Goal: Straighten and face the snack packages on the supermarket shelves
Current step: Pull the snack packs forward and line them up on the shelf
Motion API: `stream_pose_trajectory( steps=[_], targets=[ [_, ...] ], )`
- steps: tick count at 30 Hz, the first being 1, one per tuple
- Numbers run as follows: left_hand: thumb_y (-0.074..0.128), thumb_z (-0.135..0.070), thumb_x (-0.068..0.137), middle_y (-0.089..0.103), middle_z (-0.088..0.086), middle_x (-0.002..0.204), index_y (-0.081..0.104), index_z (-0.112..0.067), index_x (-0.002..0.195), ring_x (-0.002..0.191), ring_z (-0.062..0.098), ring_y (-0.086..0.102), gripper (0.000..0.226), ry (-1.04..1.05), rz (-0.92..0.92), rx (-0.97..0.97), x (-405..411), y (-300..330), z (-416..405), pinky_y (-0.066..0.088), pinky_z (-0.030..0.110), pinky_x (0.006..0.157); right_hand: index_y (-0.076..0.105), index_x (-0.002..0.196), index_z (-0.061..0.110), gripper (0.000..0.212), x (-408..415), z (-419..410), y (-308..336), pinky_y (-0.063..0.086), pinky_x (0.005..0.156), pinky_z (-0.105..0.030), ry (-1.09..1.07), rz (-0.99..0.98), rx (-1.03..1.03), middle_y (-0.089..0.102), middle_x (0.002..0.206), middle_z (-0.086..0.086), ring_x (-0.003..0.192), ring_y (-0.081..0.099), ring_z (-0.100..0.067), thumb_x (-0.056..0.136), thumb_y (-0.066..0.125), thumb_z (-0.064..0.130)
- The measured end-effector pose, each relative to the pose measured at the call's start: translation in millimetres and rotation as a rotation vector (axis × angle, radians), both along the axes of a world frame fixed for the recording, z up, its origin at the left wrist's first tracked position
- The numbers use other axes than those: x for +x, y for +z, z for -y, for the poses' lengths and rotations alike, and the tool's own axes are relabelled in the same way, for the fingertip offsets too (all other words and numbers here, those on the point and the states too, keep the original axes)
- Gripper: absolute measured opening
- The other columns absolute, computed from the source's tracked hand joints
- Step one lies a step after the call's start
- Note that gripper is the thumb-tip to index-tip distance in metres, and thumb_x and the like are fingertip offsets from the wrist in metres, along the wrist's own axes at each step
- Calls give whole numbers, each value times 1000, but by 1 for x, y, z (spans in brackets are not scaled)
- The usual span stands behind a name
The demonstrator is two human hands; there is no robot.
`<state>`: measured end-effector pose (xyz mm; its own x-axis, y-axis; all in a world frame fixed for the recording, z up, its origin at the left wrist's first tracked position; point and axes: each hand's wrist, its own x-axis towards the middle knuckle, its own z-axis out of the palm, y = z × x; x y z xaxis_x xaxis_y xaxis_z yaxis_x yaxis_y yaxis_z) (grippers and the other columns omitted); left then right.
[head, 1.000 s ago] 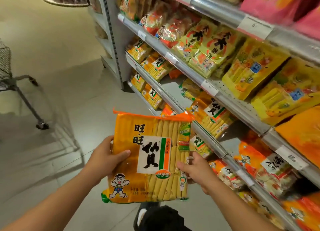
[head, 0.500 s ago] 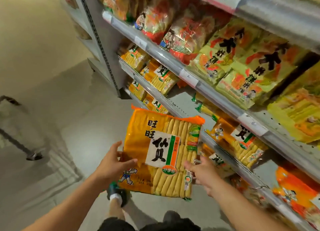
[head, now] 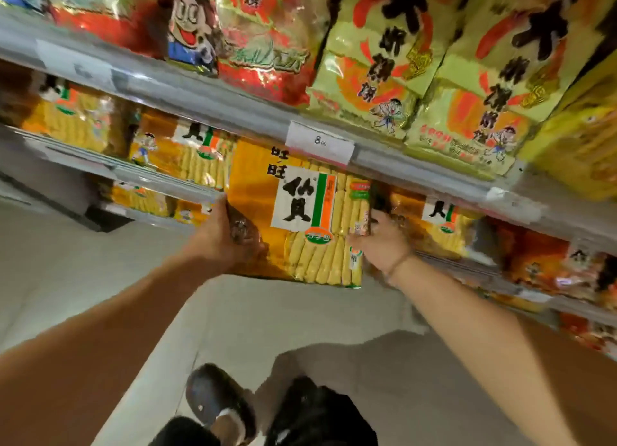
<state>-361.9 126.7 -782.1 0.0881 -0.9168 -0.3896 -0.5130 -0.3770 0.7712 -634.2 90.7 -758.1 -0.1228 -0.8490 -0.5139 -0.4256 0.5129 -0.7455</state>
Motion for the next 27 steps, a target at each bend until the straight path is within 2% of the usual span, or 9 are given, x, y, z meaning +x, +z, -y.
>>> stream_pose_trajectory(
  steps=[3, 6, 8, 10, 13, 17, 20, 25, 27],
  targets=[
    [89, -27, 66, 57, -3, 103, 34, -20, 133, 95, 22, 56, 88, -111, 68, -105, 1, -18, 55, 46, 34, 76, 52, 123, 3, 44, -3, 37, -16, 52, 89, -36, -17, -64, -134, 64, 119, -9, 101, 63, -20, 83, 72, 2],
    [87, -20, 68, 57, -5, 95, 36, -21, 118, 93, 23, 57, 72, -157, 95, -249, -4, -41, 100, 45, 32, 74, 59, 98, 2, 22, -7, 67, -43, 48, 68, -23, -41, -203, -300, 62, 84, 11, 75, 58, -4, 85, 73, 15],
    [86, -20, 68, 58, 1, 95, 36, -14, 111, 93, 26, 59, 66, -169, 119, -321, -10, -56, 127, 50, 38, 72, 61, 92, 8, 14, -8, 81, -61, 42, 55, -26, -116, -192, -418, 64, 70, 7, 60, 58, -9, 86, 72, 16],
    [86, -21, 68, 55, 0, 93, 36, -15, 109, 89, 23, 57, 65, -153, 168, -403, -14, -74, 145, 49, 33, 65, 58, 117, 12, 33, -6, 95, -81, 46, 63, -31, -169, -171, -533, 67, 89, -4, 75, 61, -22, 86, 71, 15],
    [86, -19, 69, 48, -14, 94, 32, -22, 112, 76, 0, 46, 69, -153, 203, -542, -18, -113, 152, 38, 11, 59, 49, 126, 18, 41, -5, 103, -116, 39, 70, -27, -172, -234, -594, 56, 92, 4, 85, 54, -23, 89, 66, 17],
    [77, -27, 78, 51, 0, 125, 18, -9, 146, 110, 13, 49, 92, -234, 255, -622, -22, -150, 149, 43, 31, 87, 39, 139, 9, 51, -11, 93, -155, 39, 82, -29, -145, -274, -571, 54, 111, -1, 102, 51, -20, 96, 58, 27],
    [63, -40, 88, 46, 12, 139, 11, -16, 152, 115, 33, 54, 85, -297, 406, -663, -21, -159, 146, 49, 43, 86, 21, 152, 18, 62, -9, 83, -167, 36, 104, -35, -133, -287, -604, 45, 145, -3, 133, 42, -24, 99, 51, 31],
    [36, -48, 98, 44, 16, 141, 14, -17, 150, 105, 38, 59, 65, -325, 730, -756, -26, -166, 134, 42, 36, 64, 19, 152, 12, 59, -2, 64, -176, 46, 91, -39, -3, -706, -699, 48, 143, -12, 124, 51, -33, 101, 45, 27],
    [32, -43, 99, 44, 18, 141, 20, -13, 150, 110, 39, 57, 60, -298, 798, -769, -28, -167, 127, 48, 42, 68, 26, 151, 11, 53, -2, 55, -176, 41, 101, -37, 40, -727, -738, 37, 152, -11, 135, 41, -29, 102, 44, 22]
  ],
)
